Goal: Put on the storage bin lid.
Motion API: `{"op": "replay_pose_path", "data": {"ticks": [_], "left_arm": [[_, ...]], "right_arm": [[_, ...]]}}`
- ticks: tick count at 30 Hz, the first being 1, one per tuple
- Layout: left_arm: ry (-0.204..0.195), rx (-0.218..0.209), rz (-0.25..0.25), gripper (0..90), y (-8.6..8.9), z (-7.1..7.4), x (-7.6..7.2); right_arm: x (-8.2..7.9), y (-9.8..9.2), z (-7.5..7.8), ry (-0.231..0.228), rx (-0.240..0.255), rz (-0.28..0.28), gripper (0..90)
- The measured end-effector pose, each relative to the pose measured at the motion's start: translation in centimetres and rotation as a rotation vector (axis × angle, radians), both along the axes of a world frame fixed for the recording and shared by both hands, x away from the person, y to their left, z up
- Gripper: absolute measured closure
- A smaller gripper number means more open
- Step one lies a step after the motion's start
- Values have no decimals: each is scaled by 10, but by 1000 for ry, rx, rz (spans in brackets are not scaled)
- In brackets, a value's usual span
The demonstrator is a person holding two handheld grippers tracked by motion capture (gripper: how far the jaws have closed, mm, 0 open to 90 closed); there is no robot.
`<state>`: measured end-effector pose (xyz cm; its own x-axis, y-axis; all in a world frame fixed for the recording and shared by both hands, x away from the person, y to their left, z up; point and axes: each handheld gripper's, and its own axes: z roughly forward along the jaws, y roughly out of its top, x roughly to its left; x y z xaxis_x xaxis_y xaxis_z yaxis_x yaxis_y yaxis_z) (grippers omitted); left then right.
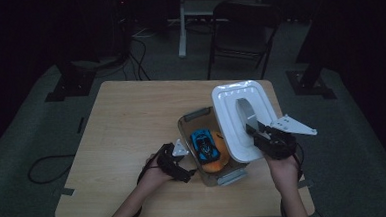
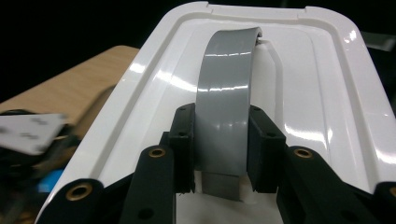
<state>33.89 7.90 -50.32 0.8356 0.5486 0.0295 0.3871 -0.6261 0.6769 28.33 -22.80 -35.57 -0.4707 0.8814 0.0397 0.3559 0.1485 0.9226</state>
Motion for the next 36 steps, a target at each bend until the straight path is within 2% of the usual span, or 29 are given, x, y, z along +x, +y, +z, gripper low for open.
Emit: {"op": "replay_pose_path", "data": {"ticks": [4,6,18,24,30,36], "left_arm": [[6,-12,14,16,3,-2,0],[4,-14,18,17,5,-3,0],[6,-22,46,17,17,-5,-4],[7,-29,62,17,24,-5,-6],[13,-34,75,17,28,-7,-6],[15,-34,76,17,27,-8,-6]], "right_arm": [[-1,19,-3,17,-26,68,675],[1,26,-7,39,-30,98,674],[10,57,-32,127,-55,174,674],[16,61,-40,162,-60,184,674],[18,62,-41,189,-58,192,673],[17,65,-43,195,-66,193,674]]}}
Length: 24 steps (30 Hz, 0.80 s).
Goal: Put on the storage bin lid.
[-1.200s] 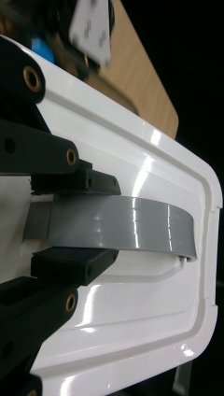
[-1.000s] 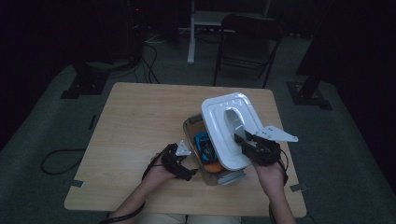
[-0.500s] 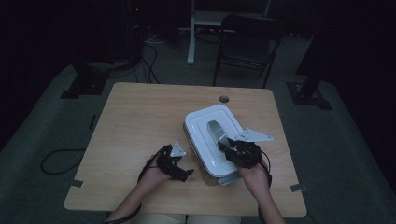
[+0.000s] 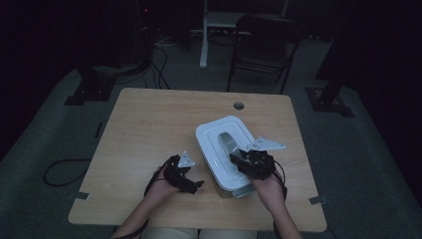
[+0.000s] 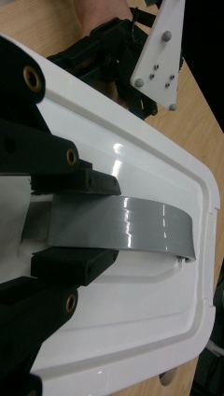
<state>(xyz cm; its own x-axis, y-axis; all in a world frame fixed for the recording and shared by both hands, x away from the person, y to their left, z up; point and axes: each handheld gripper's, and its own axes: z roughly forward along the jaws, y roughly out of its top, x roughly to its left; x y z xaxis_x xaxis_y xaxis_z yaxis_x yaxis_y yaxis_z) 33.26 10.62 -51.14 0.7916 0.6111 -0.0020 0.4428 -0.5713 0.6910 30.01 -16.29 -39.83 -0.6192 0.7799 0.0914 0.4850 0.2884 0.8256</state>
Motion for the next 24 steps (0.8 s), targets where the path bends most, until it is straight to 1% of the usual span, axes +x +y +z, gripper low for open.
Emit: {"op": "replay_pose_path", "data": {"ticks": [1,4,6,9,11,12,16,17,24], "left_arm": [[3,-5,-1,17,0,0,0],[3,-7,1,17,0,0,0],[3,-5,-1,17,0,0,0],[7,-2,-2,17,0,-1,0],[7,1,-3,17,0,-2,0],[8,-4,-2,17,0,-2,0],[8,-9,3,17,1,-2,0],[7,-3,3,17,1,-2,0],[11,-4,3,17,1,-2,1]], "right_arm": [[0,1,-1,5,3,0,674],[-1,3,-1,0,-5,-9,674],[-2,2,-2,-1,2,-16,674],[-3,3,-2,-6,-2,-24,674],[-2,3,-2,2,3,-19,674],[-2,3,-1,5,3,-19,675],[-2,3,-1,7,1,-12,675],[-2,2,-1,13,8,-10,675],[-3,2,-1,8,6,-4,675]]}}
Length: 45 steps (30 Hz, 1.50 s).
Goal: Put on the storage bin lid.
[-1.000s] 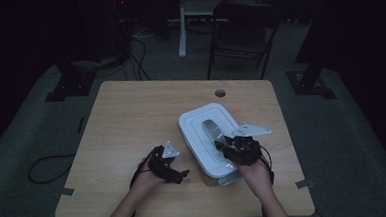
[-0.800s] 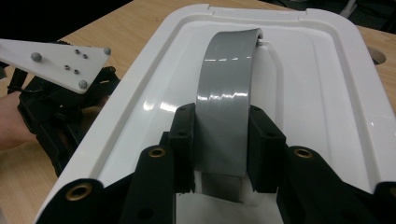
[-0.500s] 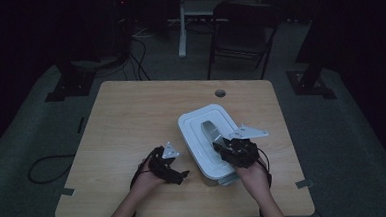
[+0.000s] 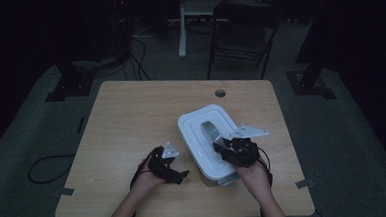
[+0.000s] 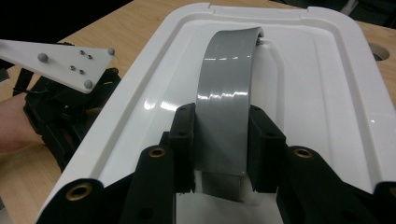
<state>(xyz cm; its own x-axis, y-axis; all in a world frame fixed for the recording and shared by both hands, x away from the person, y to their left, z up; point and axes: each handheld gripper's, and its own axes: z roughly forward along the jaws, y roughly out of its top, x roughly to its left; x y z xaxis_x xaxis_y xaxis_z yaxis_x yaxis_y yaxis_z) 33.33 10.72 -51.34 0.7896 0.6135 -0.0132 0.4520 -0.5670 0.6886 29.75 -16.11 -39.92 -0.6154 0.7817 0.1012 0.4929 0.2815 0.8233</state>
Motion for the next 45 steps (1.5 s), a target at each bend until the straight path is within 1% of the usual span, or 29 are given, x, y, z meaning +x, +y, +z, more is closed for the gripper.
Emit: {"op": "replay_pose_path", "data": {"ticks": [4,6,8,12,15,16,17,18,20,21,22,23,24,25,26,27,28,29,31,32,33,34,37,39,41,43,44,45], "left_arm": [[3,-2,1,17,0,0,0],[4,-1,1,17,0,0,0],[4,-2,2,17,0,0,1],[5,-3,5,17,1,0,1],[3,-4,9,17,1,0,1],[5,-6,11,17,1,0,1],[4,-9,12,17,1,0,1],[4,-10,11,17,1,1,1],[3,-14,13,17,1,1,1],[4,-15,13,17,1,1,1],[3,-13,14,17,1,1,0],[4,-11,14,17,1,1,0],[6,-13,12,17,1,1,0],[3,-13,13,17,1,1,0],[3,-13,14,17,1,1,0],[3,-13,14,17,1,1,0],[7,-14,14,17,2,1,1],[9,-16,17,17,2,0,1],[10,-18,18,17,3,0,1],[10,-20,23,17,4,0,2],[10,-20,23,17,4,0,2],[11,-24,30,17,4,0,3],[15,-29,34,17,4,0,3],[18,-28,34,17,4,0,4],[18,-30,36,17,4,0,5],[22,-30,33,17,4,1,5],[22,-29,33,17,3,1,5],[25,-32,31,17,3,1,5]], "right_arm": [[-1,0,0,2,5,0,675],[-2,0,-1,-4,1,1,675],[-2,-2,-1,2,14,2,675],[-3,0,-1,-4,3,3,675],[-1,0,-1,0,3,-4,674],[0,2,-2,4,-1,-4,675],[0,5,-3,8,-14,-1,674],[-2,10,-3,-11,-46,-8,673],[-2,11,-4,-18,-55,-14,673],[-1,8,-4,-6,-33,-10,672],[0,7,-4,5,-23,-6,670],[0,7,-4,8,-24,-6,656],[1,8,-4,4,-30,-10,601],[1,8,-3,-3,-35,-12,509],[2,8,-2,8,-14,0,466],[2,6,-2,7,2,0,447],[1,4,-1,4,19,-4,407],[1,2,0,6,32,-1,396],[0,-4,3,-9,52,-15,363],[-1,-8,5,-20,60,-27,334],[-1,-8,5,-20,60,-27,334],[0,-17,7,-28,61,-54,294],[4,-32,8,-42,74,-98,231],[7,-41,7,-45,83,-99,172],[9,-49,7,-55,93,-110,169],[14,-59,4,-60,116,-140,170],[16,-63,3,-66,118,-156,169],[18,-67,2,-75,102,-171,151]]}}
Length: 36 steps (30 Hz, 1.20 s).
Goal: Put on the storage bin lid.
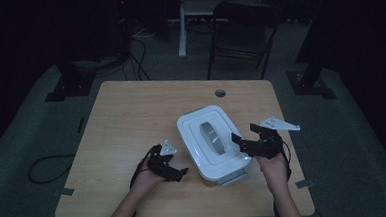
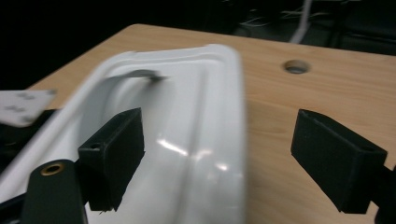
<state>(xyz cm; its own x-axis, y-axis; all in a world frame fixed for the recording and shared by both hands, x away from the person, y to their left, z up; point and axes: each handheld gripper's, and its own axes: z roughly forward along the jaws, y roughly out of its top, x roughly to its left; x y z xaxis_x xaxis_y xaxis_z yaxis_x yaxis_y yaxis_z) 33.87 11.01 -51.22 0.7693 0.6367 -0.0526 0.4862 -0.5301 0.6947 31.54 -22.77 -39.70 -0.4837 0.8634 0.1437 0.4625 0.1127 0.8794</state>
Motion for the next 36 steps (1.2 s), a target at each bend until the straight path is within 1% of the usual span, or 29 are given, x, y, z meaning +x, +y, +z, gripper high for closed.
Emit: {"op": "replay_pose_path", "data": {"ticks": [1,2,4,5,6,7,11,12,13,14,15,16,17,18,19,20,22,23,24,26,28,29,32,34,36], "left_arm": [[1,-1,0,17,0,0,0],[-2,1,1,17,-1,0,0],[-2,-1,0,17,0,1,1],[-3,-7,3,17,-1,1,1],[-5,-7,5,17,-1,1,1],[-5,-8,4,17,-1,2,1],[-9,-9,3,17,-1,3,1],[-10,-9,3,17,-1,3,1],[-9,-11,1,17,-1,4,1],[-9,-13,2,17,-2,4,2],[-9,-13,2,17,-2,4,2],[-10,-13,-1,17,-2,4,2],[-11,-12,-2,17,-2,5,2],[-11,-14,-1,17,-3,5,3],[-11,-14,-1,17,-3,5,3],[-8,-15,-1,17,-4,5,3],[-9,-16,-2,17,-4,5,3],[-9,-16,-3,17,-5,5,4],[-11,-16,-2,17,-6,6,4],[-12,-19,-4,17,-7,7,4],[-11,-23,-6,17,-8,8,5],[-12,-18,-6,17,-9,8,6],[-11,-17,-5,17,-10,8,7],[-9,-21,-5,17,-10,8,8],[-10,-23,-4,17,-11,9,8]], "right_arm": [[2,-3,-1,-11,-16,-14,138],[3,-7,-2,-17,-19,-23,139],[7,-15,-4,-35,2,-42,138],[7,-15,-4,-35,2,-42,138],[9,-20,-6,-40,0,-56,138],[10,-23,-7,-41,-15,-72,138],[16,-35,-14,-45,-42,-118,137],[18,-39,-17,-38,-42,-133,136],[21,-44,-24,-39,-40,-149,136],[23,-47,-28,-28,-52,-158,136],[23,-47,-28,-28,-52,-158,136],[26,-51,-38,-14,-68,-170,135],[26,-51,-38,-14,-68,-170,135],[29,-53,-48,4,-88,-171,135],[29,-54,-54,8,-92,-172,135],[29,-54,-54,8,-92,-172,135],[30,-54,-65,28,-87,-177,135],[31,-54,-70,35,-79,-170,135],[31,-53,-75,45,-81,-165,135],[30,-51,-84,49,-89,-154,135],[30,-48,-92,70,-94,-142,135],[29,-44,-99,87,-97,-122,135],[28,-40,-104,95,-99,-106,133],[27,-36,-108,108,-102,-93,133],[25,-31,-112,119,-95,-72,144]]}}
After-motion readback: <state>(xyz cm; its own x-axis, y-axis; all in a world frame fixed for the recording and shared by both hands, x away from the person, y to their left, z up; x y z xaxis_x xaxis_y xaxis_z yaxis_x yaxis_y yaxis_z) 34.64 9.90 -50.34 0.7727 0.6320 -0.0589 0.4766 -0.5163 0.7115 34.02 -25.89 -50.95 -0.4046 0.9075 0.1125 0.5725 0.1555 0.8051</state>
